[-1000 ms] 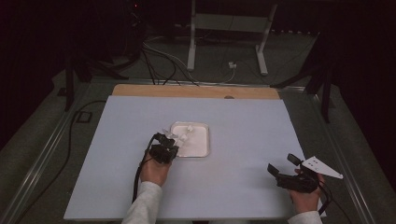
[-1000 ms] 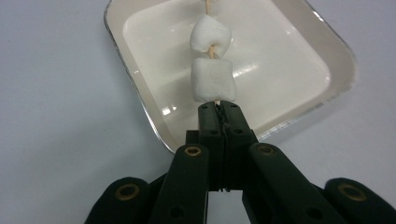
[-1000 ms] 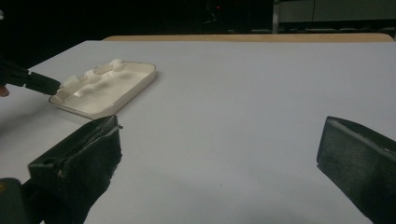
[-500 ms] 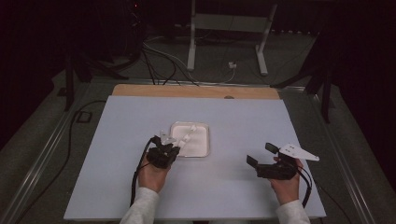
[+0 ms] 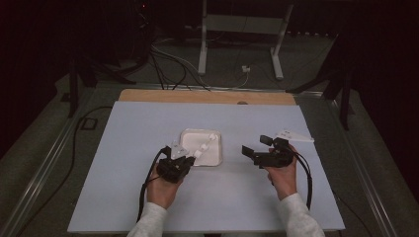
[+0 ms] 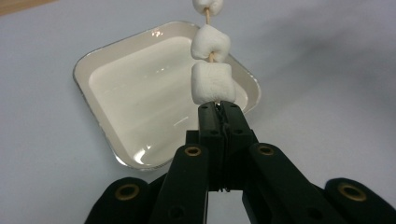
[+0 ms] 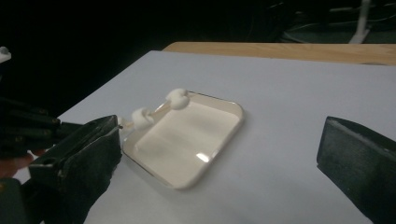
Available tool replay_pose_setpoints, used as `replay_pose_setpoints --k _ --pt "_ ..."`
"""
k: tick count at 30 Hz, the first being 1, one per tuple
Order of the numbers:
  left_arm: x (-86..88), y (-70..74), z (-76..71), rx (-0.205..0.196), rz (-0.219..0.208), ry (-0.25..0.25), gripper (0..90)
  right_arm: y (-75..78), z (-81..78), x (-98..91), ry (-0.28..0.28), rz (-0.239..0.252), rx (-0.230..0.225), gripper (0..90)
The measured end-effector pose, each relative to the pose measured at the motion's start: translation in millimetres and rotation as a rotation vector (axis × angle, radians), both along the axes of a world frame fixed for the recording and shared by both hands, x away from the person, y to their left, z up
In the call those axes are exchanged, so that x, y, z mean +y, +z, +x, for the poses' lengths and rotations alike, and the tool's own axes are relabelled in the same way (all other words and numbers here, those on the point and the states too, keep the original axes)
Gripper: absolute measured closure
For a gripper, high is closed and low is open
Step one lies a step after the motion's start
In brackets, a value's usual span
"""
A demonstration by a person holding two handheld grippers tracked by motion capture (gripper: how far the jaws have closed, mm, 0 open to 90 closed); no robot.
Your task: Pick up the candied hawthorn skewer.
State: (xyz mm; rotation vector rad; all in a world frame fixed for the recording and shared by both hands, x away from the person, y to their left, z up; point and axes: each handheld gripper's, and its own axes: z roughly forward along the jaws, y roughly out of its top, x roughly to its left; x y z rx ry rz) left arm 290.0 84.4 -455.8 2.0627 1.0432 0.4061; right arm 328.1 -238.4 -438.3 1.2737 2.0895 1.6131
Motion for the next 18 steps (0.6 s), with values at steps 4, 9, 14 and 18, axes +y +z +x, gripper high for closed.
replay_pose_setpoints --k 4,9,14,18 --pt "-0.4 3.0 -4.6 -0.017 -0.011 -0.017 90.0 5.0 8.6 12.4 0.03 0.015 0.019 2.6" --pt "-0.1 6.0 -10.5 -0.043 -0.021 -0.033 90.0 5.5 20.5 23.9 0.057 0.048 0.054 6.6" --pt "1.9 9.3 -15.8 -0.071 -0.047 -0.042 90.0 -0.4 29.3 30.6 0.064 0.092 0.117 19.4" --pt "1.7 9.7 -17.4 -0.086 -0.066 -0.052 90.0 -5.1 32.8 34.5 0.077 0.12 0.158 26.8"
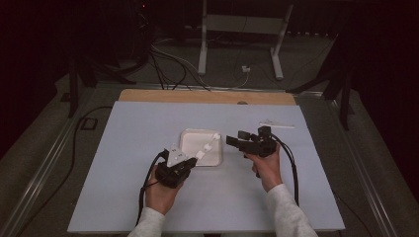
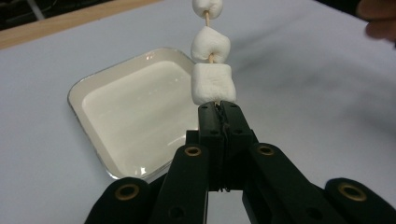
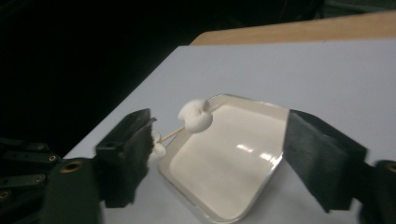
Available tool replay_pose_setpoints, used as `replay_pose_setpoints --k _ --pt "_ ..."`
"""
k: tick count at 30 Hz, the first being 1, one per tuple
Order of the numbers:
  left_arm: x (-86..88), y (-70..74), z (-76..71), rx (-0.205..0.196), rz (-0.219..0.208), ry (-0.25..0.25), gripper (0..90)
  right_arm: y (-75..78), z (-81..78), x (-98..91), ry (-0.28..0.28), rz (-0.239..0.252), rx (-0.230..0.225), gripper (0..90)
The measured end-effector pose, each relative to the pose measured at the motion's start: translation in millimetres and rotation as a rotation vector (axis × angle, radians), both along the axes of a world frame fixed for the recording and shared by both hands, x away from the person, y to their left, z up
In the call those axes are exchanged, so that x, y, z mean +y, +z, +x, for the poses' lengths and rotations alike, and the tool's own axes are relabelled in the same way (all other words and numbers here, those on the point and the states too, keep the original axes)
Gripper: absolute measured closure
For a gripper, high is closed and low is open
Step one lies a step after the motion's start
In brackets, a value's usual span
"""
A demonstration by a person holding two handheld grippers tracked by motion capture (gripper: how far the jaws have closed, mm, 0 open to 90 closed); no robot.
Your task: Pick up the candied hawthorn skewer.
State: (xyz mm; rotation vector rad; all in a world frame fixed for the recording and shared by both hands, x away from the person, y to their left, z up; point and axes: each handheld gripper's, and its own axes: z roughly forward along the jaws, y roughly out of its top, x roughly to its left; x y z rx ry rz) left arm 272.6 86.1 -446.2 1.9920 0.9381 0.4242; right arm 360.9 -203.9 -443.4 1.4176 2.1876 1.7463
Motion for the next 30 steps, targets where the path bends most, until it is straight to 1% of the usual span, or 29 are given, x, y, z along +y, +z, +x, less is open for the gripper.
replay_pose_setpoints --k 1,2,3,4,6,8,9,10,11,12,13,14,15,16,17,18,19,22,23,25,26,28,30 --pt "-0.5 0.1 -0.5 -0.005 -0.002 -0.004 90.0 -1.5 1.1 1.3 0.008 0.017 0.009 29.5" --pt "-1.4 0.0 -1.0 -0.009 -0.007 -0.01 90.0 -3.5 2.9 4.5 0.023 0.041 0.029 34.7" --pt "-3.6 -0.2 -1.8 -0.016 -0.02 -0.024 90.0 -4.3 3.7 6.5 0.032 0.051 0.036 37.0" --pt "-3.6 -0.2 -1.8 -0.016 -0.02 -0.024 90.0 -4.9 4.3 8.3 0.038 0.056 0.043 39.0" --pt "-5.7 -0.1 -2.6 -0.026 -0.026 -0.033 90.0 -6.1 5.9 11.8 0.051 0.069 0.058 41.1" --pt "-7.3 -0.1 -2.9 -0.033 -0.035 -0.044 90.0 -7.7 7.7 14.6 0.056 0.071 0.074 43.2" --pt "-8.0 -0.1 -2.9 -0.034 -0.039 -0.049 90.0 -9.2 9.1 15.2 0.055 0.077 0.08 44.1" --pt "-8.5 -0.3 -2.9 -0.037 -0.043 -0.053 90.0 -10.5 10.4 15.4 0.055 0.091 0.096 46.2" --pt "-8.9 -0.3 -2.9 -0.039 -0.047 -0.057 90.0 -11.7 11.6 15.5 0.058 0.106 0.109 49.4" --pt "-9.2 -0.6 -2.7 -0.038 -0.049 -0.06 90.0 -11.7 11.6 15.5 0.058 0.106 0.109 49.4" --pt "-9.6 -1.0 -2.3 -0.037 -0.05 -0.062 90.0 -13.0 12.4 16.5 0.072 0.129 0.131 57.0" --pt "-9.7 -1.4 -1.9 -0.034 -0.048 -0.062 90.0 -13.0 12.4 16.5 0.072 0.129 0.131 57.0" --pt "-9.6 -2.0 -1.3 -0.031 -0.045 -0.064 90.0 -12.9 12.1 16.9 0.07 0.133 0.13 60.6" --pt "-9.5 -2.6 -1.1 -0.03 -0.044 -0.061 90.0 -11.8 11.2 16.2 0.064 0.142 0.136 68.0" --pt "-8.9 -3.1 -0.7 -0.028 -0.042 -0.062 90.0 -11.8 11.2 16.2 0.064 0.142 0.136 68.0" --pt "-8.7 -3.7 -0.5 -0.025 -0.041 -0.063 90.0 -10.7 11.0 15.0 0.074 0.157 0.141 70.2" --pt "-9.0 -4.3 -0.5 -0.024 -0.034 -0.064 90.0 -10.1 10.4 15.1 0.08 0.155 0.14 71.4" --pt "-12.1 -6.8 -0.7 -0.022 -0.001 -0.074 90.0 -9.1 9.4 15.2 0.087 0.159 0.137 73.5" --pt "-14.5 -9.1 -0.5 -0.02 0.013 -0.077 89.8 -7.8 8.4 15.7 0.093 0.169 0.132 74.7" --pt "-15.3 -10.1 -0.4 -0.02 0.02 -0.078 89.2 -6.2 7.5 16.5 0.098 0.178 0.129 75.5" --pt "-16.3 -11.2 -0.2 -0.021 0.025 -0.078 86.8 -5.4 6.9 16.8 0.1 0.182 0.129 75.8" --pt "-18.1 -13.3 0.5 -0.02 0.034 -0.071 78.4 -3.9 6.4 17.3 0.101 0.191 0.125 76.1" --pt "-19.4 -15.4 2.0 -0.007 0.043 -0.08 73.3 -2.9 6.0 17.3 0.101 0.199 0.119 76.4"
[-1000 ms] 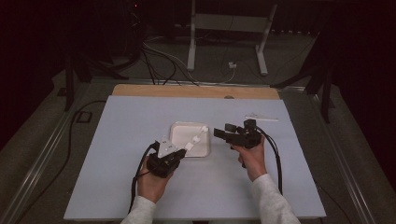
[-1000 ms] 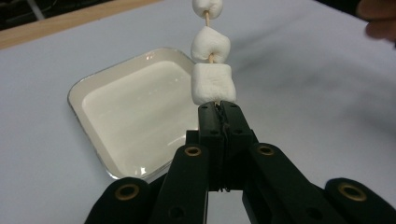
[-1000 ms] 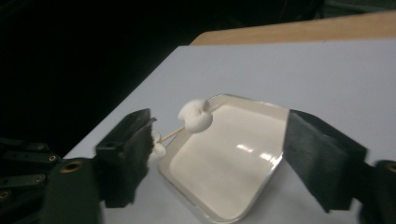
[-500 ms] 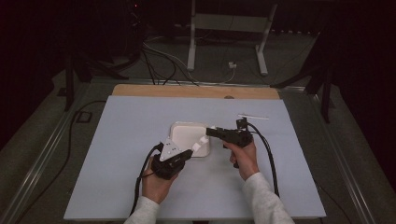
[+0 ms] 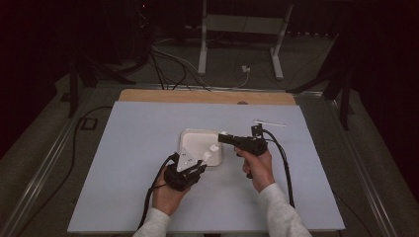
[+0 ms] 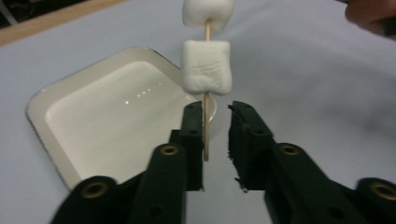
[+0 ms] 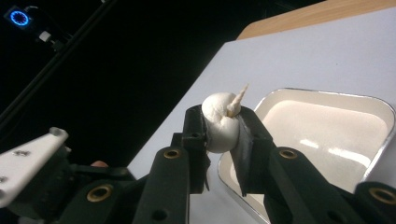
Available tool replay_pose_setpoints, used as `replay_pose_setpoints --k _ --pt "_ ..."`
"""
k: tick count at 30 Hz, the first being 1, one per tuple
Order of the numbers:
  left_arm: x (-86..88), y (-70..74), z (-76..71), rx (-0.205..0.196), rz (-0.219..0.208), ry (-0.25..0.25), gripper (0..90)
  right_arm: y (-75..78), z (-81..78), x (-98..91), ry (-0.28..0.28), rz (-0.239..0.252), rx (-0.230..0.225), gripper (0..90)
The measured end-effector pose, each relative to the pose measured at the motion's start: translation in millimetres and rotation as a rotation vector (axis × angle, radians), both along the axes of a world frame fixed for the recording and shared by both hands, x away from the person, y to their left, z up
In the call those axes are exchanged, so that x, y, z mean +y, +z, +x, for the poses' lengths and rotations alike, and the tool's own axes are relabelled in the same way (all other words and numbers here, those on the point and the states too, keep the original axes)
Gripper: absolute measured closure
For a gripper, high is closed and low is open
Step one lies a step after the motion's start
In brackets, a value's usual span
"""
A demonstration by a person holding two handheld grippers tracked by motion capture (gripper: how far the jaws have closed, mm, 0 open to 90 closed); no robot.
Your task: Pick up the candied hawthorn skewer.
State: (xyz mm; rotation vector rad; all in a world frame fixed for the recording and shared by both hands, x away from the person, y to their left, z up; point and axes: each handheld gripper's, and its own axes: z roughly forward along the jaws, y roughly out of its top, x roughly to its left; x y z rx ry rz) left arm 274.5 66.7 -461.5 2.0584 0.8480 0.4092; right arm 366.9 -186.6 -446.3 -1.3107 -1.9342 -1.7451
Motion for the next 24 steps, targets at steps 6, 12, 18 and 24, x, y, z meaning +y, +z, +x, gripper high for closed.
replay_pose_setpoints --k 6,12,18,24 --pt "-1.7 -3.7 4.2 0.02 0.009 0.028 75.4 0.7 -2.3 2.7 0.017 -0.012 -0.009 76.6" --pt "-1.2 -4.6 4.5 0.034 0.021 0.018 89.9 1.3 -4.4 8.1 0.031 -0.044 -0.03 76.4" --pt "0.8 -5.8 1.5 0.017 0.041 0.037 90.0 3.4 -5.7 11.6 0.032 -0.07 -0.057 76.5" --pt "5.6 -8.4 -1.7 0.003 0.039 0.058 90.0 3.3 -5.8 14.3 0.041 -0.087 -0.065 77.4"
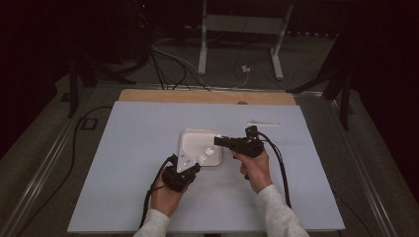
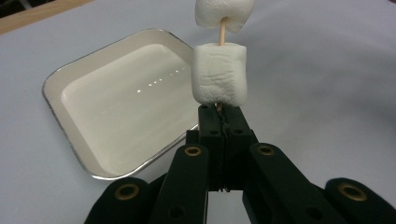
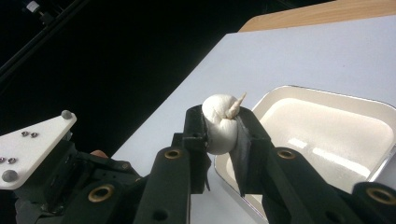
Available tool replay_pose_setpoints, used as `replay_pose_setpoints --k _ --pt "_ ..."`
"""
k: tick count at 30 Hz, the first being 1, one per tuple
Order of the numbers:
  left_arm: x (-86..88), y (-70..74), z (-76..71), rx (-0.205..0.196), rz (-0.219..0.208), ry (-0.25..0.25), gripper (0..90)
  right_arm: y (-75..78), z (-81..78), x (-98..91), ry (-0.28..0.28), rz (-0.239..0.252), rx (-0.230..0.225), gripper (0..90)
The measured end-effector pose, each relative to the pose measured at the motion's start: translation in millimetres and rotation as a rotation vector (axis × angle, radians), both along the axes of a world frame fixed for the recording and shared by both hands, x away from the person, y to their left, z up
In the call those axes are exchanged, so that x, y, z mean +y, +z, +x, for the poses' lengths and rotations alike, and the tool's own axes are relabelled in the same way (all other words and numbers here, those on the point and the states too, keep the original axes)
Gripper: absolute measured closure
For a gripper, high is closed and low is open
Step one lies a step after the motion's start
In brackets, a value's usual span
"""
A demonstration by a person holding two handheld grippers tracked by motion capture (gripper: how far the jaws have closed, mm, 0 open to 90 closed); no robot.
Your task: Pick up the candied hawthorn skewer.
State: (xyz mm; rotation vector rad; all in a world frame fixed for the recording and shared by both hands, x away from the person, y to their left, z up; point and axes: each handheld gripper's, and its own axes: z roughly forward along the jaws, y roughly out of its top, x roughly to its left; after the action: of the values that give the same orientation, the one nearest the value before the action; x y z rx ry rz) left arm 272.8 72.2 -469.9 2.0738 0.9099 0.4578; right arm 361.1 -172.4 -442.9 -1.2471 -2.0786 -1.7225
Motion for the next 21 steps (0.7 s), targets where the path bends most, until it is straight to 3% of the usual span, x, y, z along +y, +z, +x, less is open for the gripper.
replay_pose_setpoints --k 21 --pt "10.4 1.3 -5.3 -0.044 0.01 0.02 90.0 14.2 2.3 6.9 0.013 -0.033 -0.013 78.5"
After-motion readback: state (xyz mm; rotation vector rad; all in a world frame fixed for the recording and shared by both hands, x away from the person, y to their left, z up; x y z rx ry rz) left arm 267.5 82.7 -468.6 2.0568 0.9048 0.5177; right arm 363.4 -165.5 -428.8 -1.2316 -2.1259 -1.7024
